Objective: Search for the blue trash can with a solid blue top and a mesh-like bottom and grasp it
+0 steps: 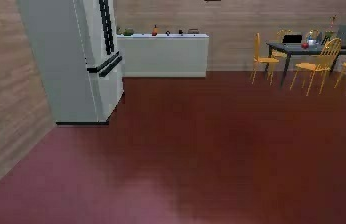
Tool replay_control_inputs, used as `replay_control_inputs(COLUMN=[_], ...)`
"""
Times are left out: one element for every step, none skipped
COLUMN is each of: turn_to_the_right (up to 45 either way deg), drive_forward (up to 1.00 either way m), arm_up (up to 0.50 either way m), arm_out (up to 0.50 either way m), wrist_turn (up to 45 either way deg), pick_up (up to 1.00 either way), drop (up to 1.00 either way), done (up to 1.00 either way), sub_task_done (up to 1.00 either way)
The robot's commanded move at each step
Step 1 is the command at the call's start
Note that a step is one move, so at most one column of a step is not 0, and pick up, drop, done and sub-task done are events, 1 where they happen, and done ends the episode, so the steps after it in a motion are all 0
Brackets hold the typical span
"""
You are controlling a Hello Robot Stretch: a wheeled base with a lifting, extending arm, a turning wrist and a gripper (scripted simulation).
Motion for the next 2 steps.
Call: replay_control_inputs(turn_to_the_right=[45.0, 45.0], drive_forward=[0.0, 0.0], arm_up=[0.0, 0.0], arm_out=[0.0, 0.0], wrist_turn=[0.0, 0.0], pick_up=[0.0, 0.0], drop=[0.0, 0.0], done=[0.0, 0.0], sub_task_done=[0.0, 0.0])
